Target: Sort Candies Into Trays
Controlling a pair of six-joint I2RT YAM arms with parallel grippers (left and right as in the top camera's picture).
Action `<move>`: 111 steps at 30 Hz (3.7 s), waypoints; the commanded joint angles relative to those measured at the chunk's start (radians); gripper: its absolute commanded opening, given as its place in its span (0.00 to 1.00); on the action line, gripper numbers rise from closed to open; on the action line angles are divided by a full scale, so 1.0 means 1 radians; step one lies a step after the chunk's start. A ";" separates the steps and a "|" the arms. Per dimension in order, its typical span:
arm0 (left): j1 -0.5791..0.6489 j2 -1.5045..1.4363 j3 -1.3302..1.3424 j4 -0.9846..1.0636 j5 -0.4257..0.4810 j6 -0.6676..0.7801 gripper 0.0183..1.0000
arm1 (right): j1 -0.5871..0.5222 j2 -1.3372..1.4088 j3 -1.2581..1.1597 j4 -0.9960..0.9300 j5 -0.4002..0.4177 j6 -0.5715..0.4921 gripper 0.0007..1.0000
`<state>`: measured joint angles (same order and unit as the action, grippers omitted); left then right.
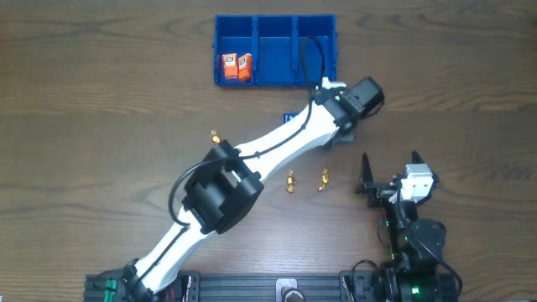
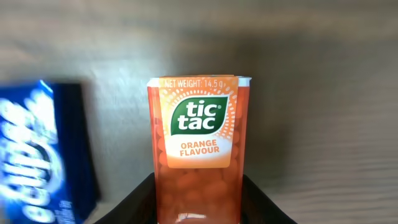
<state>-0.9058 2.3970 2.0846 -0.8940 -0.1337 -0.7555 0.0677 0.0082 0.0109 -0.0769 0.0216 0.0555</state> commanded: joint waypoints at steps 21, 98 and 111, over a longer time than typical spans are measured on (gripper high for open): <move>0.543 -0.102 0.051 -0.006 0.085 0.509 0.40 | -0.007 -0.005 -0.003 -0.003 -0.002 -0.012 1.00; 0.880 -2.392 -2.080 0.826 0.257 0.655 1.00 | 0.019 0.541 0.563 -0.148 -0.369 0.211 1.00; 0.880 -2.392 -2.080 0.826 0.257 0.655 1.00 | 0.583 1.461 1.175 -0.472 -0.020 0.456 1.00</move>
<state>-0.0326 0.0101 0.0238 -0.0330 0.1062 -0.1070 0.5846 1.3819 1.1389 -0.5323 -0.1131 0.3866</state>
